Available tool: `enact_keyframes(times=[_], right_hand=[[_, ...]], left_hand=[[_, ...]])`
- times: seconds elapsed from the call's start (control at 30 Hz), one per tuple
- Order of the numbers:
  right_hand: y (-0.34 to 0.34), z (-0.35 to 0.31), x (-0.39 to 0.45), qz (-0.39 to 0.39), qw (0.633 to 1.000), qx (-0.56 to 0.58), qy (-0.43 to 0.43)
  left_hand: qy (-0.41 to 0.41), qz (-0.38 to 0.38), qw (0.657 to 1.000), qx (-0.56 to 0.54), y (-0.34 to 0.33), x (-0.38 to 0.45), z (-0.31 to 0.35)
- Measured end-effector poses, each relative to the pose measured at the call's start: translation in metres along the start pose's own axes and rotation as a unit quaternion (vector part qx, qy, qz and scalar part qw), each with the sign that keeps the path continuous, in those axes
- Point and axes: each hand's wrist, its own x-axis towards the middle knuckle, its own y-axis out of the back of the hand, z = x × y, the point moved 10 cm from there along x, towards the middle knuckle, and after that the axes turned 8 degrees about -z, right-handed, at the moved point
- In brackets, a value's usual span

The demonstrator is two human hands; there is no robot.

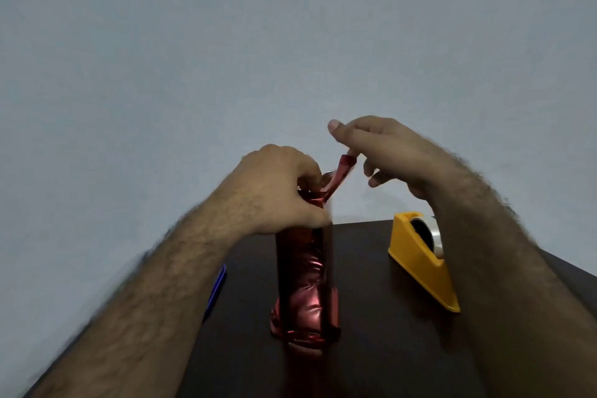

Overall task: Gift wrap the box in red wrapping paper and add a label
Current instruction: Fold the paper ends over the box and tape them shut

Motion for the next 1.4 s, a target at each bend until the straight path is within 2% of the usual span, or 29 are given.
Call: enact_keyframes(times=[0.07, 0.17, 0.23, 0.4, 0.6, 0.8, 0.97, 1.2, 1.4], right_hand=[[-0.005, -0.01, -0.004, -0.058, 0.994, -0.053, 0.076], [-0.019, -0.01, -0.007, -0.14, 0.973, -0.133, 0.125], [-0.021, -0.01, -0.002, -0.131, 0.97, -0.15, 0.138], [-0.014, -0.006, 0.012, -0.049, 0.981, -0.131, 0.136], [-0.019, -0.004, 0.01, -0.085, 0.989, -0.03, 0.115], [-0.019, -0.005, 0.011, -0.079, 0.989, 0.036, 0.118], [-0.02, -0.004, 0.012, -0.075, 0.99, 0.058, 0.108], [-0.024, -0.004, 0.014, -0.072, 0.99, 0.065, 0.103], [-0.028, 0.003, 0.018, -0.085, 0.991, 0.063, 0.078]], left_hand=[[-0.006, -0.021, 0.999, -0.047, -0.002, 0.002, -0.011], [-0.007, -0.02, 0.993, -0.115, -0.004, 0.008, -0.033], [-0.01, -0.004, 0.986, -0.165, -0.008, 0.013, -0.048], [-0.013, 0.028, 0.951, -0.307, -0.02, 0.021, -0.073], [-0.026, 0.013, 0.911, -0.41, -0.026, 0.027, -0.078], [-0.023, 0.027, 0.895, -0.445, -0.025, 0.027, -0.074], [-0.023, 0.095, 0.854, -0.511, -0.015, 0.023, -0.064], [-0.008, 0.12, 0.859, -0.498, -0.014, 0.028, -0.049], [0.018, 0.185, 0.85, -0.494, -0.011, 0.028, -0.048]])
